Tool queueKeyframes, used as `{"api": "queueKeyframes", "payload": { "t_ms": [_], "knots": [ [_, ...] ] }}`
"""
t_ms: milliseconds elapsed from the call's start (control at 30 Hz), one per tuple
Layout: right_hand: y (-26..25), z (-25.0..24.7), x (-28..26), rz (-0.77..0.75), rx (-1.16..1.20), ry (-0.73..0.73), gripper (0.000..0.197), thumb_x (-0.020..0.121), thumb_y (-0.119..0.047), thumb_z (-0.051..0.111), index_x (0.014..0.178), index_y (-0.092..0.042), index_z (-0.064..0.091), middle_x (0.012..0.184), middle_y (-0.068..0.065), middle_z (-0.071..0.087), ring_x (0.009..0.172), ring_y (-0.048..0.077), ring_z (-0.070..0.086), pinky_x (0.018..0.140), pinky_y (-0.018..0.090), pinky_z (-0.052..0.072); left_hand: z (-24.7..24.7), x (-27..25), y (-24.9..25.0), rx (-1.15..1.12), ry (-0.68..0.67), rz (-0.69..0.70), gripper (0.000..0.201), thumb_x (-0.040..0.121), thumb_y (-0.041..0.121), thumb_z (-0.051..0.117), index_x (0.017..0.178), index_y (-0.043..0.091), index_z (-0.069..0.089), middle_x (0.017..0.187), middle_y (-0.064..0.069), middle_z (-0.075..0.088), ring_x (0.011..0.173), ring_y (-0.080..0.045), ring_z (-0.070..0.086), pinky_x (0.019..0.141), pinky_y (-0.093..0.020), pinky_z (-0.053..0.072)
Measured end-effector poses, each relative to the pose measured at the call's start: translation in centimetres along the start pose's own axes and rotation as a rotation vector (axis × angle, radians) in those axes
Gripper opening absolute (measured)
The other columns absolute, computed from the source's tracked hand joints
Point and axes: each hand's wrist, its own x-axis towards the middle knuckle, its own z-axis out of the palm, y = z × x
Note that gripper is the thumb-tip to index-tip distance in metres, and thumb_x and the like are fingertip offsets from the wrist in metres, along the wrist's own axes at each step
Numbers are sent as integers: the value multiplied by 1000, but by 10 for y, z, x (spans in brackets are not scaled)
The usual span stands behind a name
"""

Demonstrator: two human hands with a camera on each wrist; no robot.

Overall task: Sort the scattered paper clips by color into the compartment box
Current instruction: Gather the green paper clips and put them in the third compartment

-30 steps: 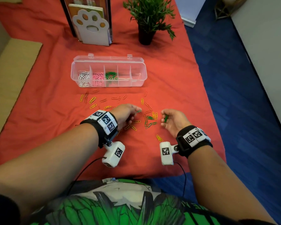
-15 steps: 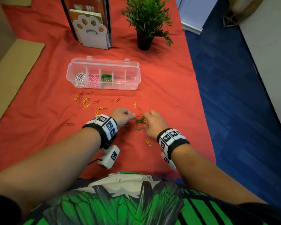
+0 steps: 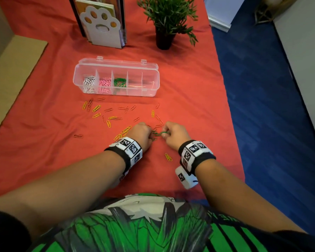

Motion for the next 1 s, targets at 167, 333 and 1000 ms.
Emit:
{"api": "queueKeyframes", "payload": {
  "t_ms": [167, 333, 1000],
  "knots": [
    [7, -6, -5, 199, 580, -2, 27, 84, -2, 59, 68, -23, 58, 61, -2, 49, 52, 7, 38, 48, 17, 31, -4, 0, -11, -60, 4, -60, 14, 82, 18, 57, 91, 13, 67, 108, -14, 57, 102, -31, 57, 88, -34, 44],
    [4, -16, -14, 361, 1098, -124, 26, 90, -3, 38, 77, -14, 58, 64, -2, 42, 51, 8, 31, 46, 20, 23, -8, -1, -15, -221, 21, -89, 12, 85, 14, 57, 95, 10, 63, 104, -13, 60, 96, -28, 58, 82, -28, 41],
    [-12, 26, 4, -89, -182, 55, 27, 81, -14, 61, 106, -8, 55, 109, 16, 51, 105, 33, 51, 92, 35, 43, -31, -2, -16, -1348, -88, -563, 30, 92, 21, 40, 64, 16, 47, 61, 0, 39, 52, -11, 40, 40, -16, 38]
  ]
}}
